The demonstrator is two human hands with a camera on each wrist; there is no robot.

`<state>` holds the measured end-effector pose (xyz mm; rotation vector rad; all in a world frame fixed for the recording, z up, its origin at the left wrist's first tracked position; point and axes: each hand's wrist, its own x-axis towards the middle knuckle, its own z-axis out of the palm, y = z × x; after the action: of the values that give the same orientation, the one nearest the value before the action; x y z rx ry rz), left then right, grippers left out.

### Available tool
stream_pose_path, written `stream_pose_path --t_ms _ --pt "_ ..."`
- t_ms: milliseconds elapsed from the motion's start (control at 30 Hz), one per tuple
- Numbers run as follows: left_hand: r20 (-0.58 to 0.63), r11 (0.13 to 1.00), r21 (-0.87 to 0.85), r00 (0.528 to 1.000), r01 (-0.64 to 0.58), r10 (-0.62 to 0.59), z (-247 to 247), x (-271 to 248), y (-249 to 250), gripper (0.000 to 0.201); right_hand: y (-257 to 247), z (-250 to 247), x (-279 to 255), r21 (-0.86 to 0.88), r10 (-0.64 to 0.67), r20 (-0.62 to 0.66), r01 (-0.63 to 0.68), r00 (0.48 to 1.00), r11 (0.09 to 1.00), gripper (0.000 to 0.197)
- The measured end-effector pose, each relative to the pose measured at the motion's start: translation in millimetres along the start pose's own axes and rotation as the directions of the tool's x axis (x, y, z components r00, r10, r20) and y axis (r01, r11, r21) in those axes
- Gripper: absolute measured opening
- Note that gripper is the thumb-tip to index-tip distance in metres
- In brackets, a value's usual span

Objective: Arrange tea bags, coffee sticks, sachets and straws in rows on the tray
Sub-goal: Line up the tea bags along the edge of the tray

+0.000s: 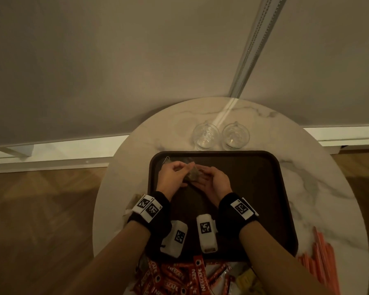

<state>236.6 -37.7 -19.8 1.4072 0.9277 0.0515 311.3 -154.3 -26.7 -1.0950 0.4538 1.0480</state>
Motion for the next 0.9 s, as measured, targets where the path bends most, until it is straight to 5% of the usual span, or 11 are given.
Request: stream_pose_path --t_ms 367,500,667,900 --pt "0.007 0.999 0.028 1.000 -0.028 0.028 -4.6 3.5 -2.3 0.011 7.5 -6.9 6.8 -0.025 -0.101 0.039 0.102 0.994 0.994 0.029" --pt "-0.040 0.999 -0.016 0.998 0.046 -0.046 -2.0 2.1 -8.5 0.016 11.4 -6.1 4.8 -0.052 -0.127 0.061 0.131 0.990 0.990 0.027" --pt "0.078 0.955 -0.207 0.977 0.212 -0.200 1.7 -5.3 -14.2 0.021 13.2 -5.4 5.2 -0.059 -0.166 0.100 0.173 0.981 0.983 0.025" --pt "0.015 0.922 -0.307 0.970 0.235 -0.242 -1.8 -4.1 -18.2 0.025 13.4 -9.8 14.8 -0.370 -0.155 0.055 0.165 0.986 0.914 0.019"
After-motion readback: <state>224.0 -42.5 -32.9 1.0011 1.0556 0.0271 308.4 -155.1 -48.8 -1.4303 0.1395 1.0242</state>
